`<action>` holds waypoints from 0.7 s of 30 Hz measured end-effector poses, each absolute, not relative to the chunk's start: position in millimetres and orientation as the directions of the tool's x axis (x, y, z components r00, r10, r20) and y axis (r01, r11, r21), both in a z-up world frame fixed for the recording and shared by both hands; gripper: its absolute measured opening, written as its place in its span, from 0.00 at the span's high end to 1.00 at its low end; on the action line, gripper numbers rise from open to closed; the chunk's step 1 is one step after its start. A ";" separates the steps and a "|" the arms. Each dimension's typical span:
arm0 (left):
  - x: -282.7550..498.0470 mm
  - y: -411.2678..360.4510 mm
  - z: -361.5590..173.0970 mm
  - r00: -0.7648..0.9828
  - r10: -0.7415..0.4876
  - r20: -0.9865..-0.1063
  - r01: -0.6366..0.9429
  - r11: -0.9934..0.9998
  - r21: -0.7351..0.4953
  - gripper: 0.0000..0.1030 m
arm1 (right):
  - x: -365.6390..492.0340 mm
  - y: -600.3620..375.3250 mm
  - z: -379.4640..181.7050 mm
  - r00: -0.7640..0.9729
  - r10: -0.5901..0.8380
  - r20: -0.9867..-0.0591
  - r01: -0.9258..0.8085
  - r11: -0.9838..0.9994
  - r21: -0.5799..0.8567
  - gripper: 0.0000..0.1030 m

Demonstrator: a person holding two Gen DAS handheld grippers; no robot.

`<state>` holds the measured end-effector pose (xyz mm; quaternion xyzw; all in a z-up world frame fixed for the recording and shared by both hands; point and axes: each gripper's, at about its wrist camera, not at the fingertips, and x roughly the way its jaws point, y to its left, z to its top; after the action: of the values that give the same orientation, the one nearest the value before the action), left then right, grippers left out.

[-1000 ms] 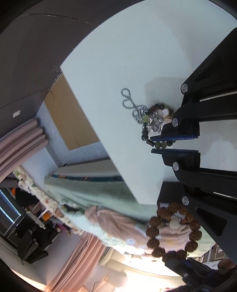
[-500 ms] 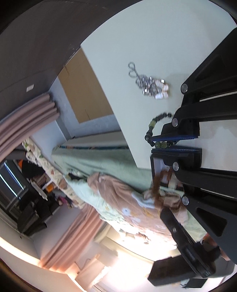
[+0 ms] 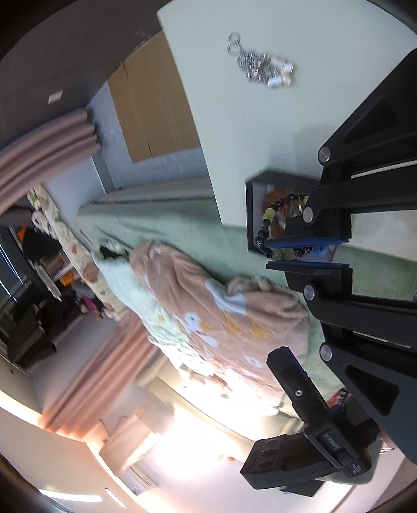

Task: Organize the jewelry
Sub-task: 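Lower both held bracelets into the black box and open both grippers, then withdraw both open grippers and move the left gripper over the butterfly necklace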

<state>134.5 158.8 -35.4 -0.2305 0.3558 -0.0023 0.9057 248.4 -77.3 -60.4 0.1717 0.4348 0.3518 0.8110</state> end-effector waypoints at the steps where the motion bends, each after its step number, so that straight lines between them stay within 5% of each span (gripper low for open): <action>1: 132.6 162.0 -34.7 0.749 -0.159 -0.643 -0.173 0.890 -0.422 0.07 | 249.0 -71.2 -62.5 0.365 0.713 -0.598 -0.424 0.700 0.575 0.83; 2: 131.2 165.2 -33.1 0.750 -0.144 -0.645 -0.192 0.887 -0.420 0.05 | 250.3 -67.0 -65.6 0.352 0.709 -0.611 -0.419 0.703 0.575 0.59; 4: 128.3 167.9 -28.7 0.752 -0.126 -0.647 -0.208 0.886 -0.414 0.05 | 249.8 -68.0 -69.5 0.362 0.706 -0.609 -0.396 0.708 0.585 0.41; 10: 124.7 163.5 -21.0 0.762 -0.123 -0.636 -0.196 0.892 -0.407 0.05 | 249.2 -95.3 -65.0 0.405 0.665 -0.628 -0.348 0.747 0.567 0.41; 21: 131.5 123.7 -13.5 0.768 -0.155 -0.621 -0.135 0.909 -0.394 0.05 | 251.7 -177.6 -53.2 0.510 0.563 -0.650 -0.238 0.819 0.523 0.19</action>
<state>131.5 123.7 -13.5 -0.2129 0.3404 -0.0054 0.9158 251.7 -177.6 -53.2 0.1872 0.4349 0.2358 0.8486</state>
